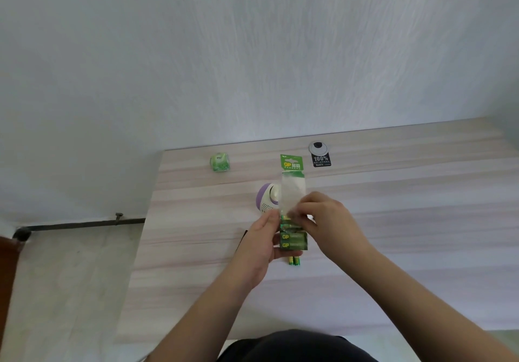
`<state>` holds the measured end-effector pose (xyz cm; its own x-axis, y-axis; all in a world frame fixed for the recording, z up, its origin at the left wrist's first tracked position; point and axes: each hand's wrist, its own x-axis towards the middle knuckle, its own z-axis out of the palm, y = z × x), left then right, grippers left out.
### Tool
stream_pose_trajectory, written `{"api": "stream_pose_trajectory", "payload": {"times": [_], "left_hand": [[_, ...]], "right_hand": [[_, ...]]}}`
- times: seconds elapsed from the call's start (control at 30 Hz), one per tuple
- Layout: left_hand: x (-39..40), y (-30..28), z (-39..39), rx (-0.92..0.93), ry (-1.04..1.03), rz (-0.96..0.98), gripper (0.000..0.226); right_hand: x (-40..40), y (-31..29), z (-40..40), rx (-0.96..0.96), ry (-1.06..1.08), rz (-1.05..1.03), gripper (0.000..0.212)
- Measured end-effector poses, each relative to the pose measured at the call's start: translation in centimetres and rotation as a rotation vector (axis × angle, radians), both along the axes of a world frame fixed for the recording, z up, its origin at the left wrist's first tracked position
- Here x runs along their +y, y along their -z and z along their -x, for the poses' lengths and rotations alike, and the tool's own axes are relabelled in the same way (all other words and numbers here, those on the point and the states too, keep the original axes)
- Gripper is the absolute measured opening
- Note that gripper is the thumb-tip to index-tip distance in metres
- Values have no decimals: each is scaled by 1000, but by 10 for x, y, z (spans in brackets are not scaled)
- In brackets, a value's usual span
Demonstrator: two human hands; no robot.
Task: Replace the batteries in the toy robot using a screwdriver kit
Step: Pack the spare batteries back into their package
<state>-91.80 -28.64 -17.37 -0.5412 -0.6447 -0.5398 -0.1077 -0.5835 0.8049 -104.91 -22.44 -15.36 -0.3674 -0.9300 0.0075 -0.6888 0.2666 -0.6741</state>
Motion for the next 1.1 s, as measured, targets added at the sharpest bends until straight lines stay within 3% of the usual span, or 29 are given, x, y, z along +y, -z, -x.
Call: {"api": "stream_pose_trajectory", "payload": {"times": [0.2,0.57,0.73,0.87,0.97,1.1], "left_hand": [[-1,7,-5,-16,54,40,26],[-7,10,-13,-75,38,144,24],[-12,8,-18,-104,-37,146,24],[-13,9,-24,-100,-65,106,23],[-11,8,-30,-72,-89,79,23],[-9,6,-38,-51,-120,42,23]], "right_hand": [[1,1,1,86,-29,-66,22],[2,9,-6,-41,-25,-29,26],[9,10,-10,-352,275,232,27],[20,45,-16,-541,504,302,37],[20,92,-21,-574,535,101,24],[13,159,-26,-403,406,-294,25]]}}
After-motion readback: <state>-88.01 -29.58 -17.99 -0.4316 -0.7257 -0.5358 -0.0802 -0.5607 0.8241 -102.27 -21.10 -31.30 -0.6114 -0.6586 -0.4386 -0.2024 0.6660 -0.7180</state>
